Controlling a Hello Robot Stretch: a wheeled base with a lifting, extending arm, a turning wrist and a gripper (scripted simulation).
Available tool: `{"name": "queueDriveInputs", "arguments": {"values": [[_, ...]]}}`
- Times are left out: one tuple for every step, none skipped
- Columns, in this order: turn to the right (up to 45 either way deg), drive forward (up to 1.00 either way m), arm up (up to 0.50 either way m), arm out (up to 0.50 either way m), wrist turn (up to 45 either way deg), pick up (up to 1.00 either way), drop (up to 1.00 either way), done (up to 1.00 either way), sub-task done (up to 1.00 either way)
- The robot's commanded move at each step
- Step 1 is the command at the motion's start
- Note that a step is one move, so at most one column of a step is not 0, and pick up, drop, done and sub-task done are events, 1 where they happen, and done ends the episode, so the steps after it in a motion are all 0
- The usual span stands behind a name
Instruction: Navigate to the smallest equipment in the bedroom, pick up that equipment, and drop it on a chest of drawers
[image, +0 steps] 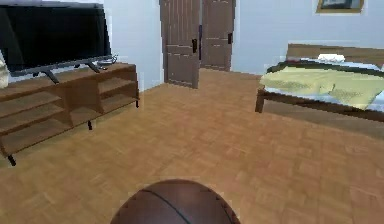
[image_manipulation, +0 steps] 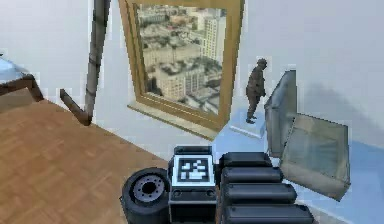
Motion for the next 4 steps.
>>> {"name": "queueDriveInputs", "arguments": {"values": [[45.0,0.00,0.00,0.00,0.0,0.00,0.00,0.00,0.00],[45.0,0.00,0.00,0.00,0.0,0.00,0.00,0.00,0.00],[30.0,0.00,0.00,0.00,0.0,0.00,0.00,0.00,0.00],[3.0,0.00,0.00,0.00,0.0,0.00,0.00,0.00,0.00]]}}
